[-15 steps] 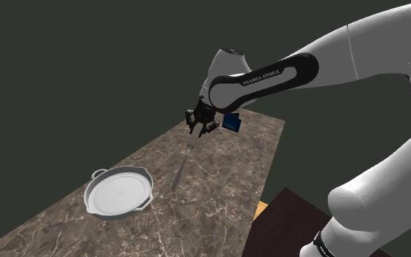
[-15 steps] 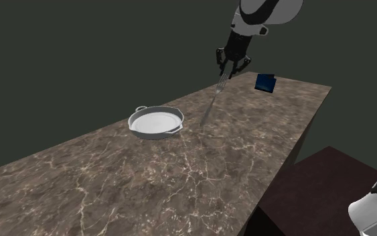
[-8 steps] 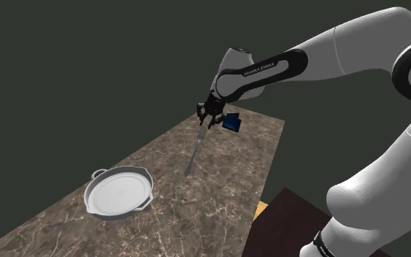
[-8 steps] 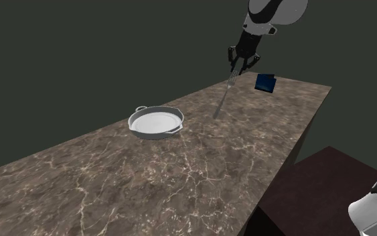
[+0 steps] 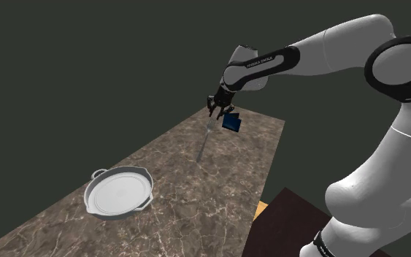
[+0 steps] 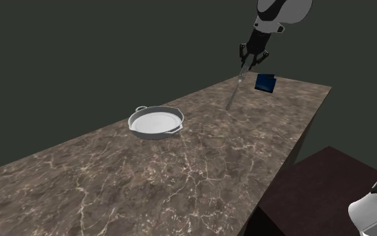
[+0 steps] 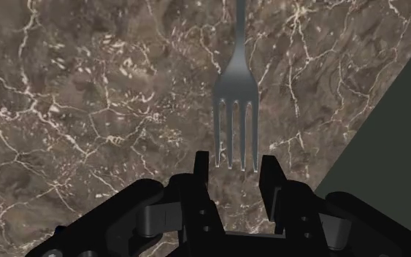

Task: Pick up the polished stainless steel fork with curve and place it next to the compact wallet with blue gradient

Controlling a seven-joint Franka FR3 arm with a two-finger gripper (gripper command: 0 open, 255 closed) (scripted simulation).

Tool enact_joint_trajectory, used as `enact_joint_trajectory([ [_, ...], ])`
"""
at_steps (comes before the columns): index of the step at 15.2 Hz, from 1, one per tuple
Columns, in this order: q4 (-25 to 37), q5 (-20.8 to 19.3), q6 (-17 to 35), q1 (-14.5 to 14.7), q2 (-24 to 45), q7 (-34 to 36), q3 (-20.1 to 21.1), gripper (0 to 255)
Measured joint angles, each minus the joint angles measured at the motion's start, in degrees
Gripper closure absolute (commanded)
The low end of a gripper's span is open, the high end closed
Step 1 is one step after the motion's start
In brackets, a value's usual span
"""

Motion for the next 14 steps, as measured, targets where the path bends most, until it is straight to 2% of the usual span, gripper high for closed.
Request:
enact_joint_trajectory([
  [5, 8.54, -2.83, -2.57, -1.91, 7.26, -3.52, -2.49, 255],
  [14, 7.12, -4.68, 2.41, -1.87, 11.17, -4.03, -3.63, 255],
])
